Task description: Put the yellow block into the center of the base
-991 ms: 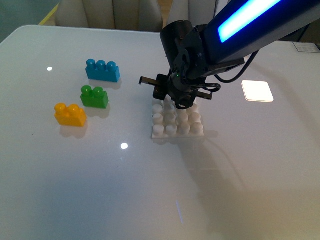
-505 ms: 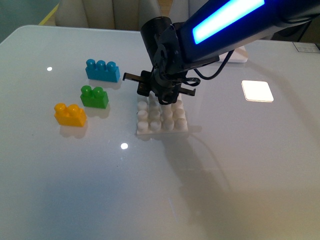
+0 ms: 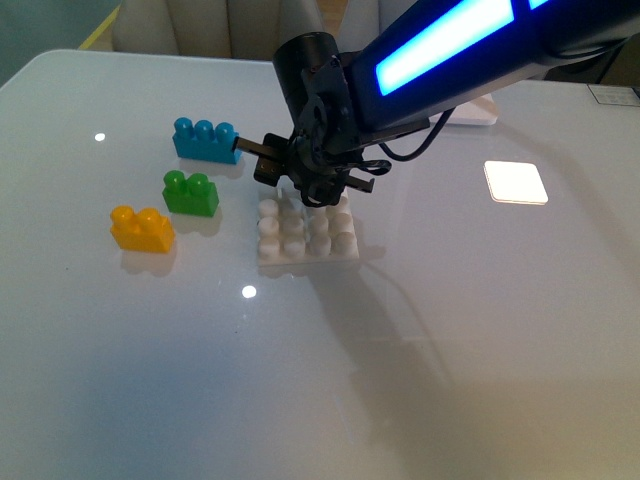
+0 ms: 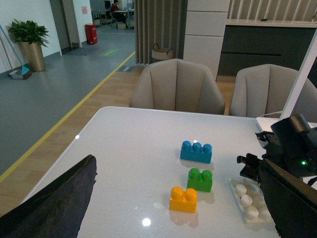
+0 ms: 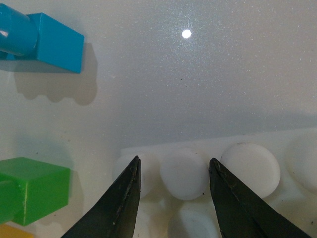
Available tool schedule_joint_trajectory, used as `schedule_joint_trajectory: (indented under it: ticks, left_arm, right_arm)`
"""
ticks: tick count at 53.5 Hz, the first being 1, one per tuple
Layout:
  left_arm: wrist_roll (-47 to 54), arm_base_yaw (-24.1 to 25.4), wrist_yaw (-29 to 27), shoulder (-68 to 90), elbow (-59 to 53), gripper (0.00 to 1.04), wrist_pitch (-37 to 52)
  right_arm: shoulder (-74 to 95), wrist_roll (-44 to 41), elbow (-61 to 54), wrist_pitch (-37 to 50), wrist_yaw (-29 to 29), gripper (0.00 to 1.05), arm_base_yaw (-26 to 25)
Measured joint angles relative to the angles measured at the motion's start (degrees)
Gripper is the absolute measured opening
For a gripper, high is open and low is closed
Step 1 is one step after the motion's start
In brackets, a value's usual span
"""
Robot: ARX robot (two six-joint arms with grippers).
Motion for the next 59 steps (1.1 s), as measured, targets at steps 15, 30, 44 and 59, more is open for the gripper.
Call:
schedule_joint_trajectory:
  ticks: [15,30,44,59]
  left_arm:
    - [0.0,0.0,0.0,0.0,0.0,0.97,0.0]
    - [0.0,0.0,0.0,0.0,0.0,0.97,0.0]
    - [0.0,0.0,0.0,0.0,0.0,0.97,0.0]
    - [0.0,0.0,0.0,0.0,0.0,0.97,0.0]
  right_arm:
    - [-5.0,3.6,-8.0,5.7,-2.9,0.47,-3.2]
    - [-12.8,3.7,-17.4,12.0,-2.8,0.50,-7.1]
    - [-28.6,-0.7,-34.7,22.1,-4.7,0.63,-9.2]
    - [-59.7,-24.8,-79.0,56.8,6.8,0.79,-16.5]
